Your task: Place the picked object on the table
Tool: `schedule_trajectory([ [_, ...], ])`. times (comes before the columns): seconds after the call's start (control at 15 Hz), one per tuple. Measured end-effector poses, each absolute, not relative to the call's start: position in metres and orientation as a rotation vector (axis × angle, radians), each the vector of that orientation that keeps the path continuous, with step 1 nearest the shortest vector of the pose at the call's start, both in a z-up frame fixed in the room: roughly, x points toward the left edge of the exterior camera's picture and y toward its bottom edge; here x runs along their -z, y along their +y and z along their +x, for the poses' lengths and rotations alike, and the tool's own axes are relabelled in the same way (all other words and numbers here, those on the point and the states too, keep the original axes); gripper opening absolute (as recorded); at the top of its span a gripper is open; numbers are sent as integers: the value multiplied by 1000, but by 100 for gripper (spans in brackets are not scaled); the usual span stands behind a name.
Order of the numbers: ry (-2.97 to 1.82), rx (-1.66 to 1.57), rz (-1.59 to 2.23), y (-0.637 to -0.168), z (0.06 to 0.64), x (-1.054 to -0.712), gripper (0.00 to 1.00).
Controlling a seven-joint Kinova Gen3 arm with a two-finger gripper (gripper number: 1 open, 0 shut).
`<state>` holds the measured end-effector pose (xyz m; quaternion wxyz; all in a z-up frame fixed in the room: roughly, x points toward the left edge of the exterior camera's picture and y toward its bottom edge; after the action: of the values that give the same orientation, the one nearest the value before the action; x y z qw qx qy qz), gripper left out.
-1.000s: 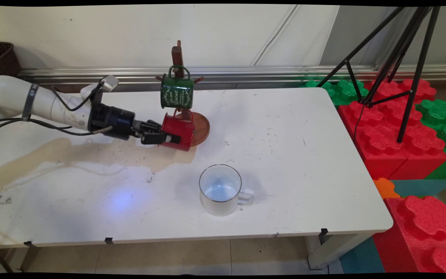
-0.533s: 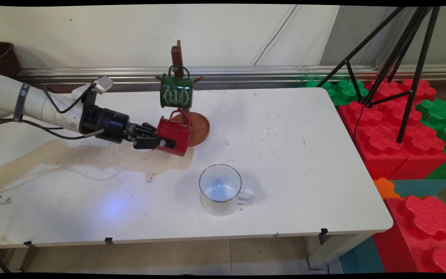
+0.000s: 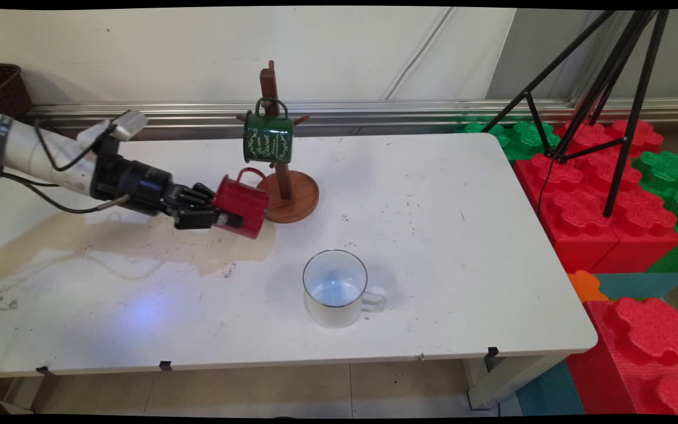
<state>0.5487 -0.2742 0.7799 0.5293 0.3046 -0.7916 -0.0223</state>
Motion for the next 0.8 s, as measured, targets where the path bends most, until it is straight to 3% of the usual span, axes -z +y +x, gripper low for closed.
schedule_trajectory([
  [0.8,-2076,-22,578,-238,590,-820,0],
])
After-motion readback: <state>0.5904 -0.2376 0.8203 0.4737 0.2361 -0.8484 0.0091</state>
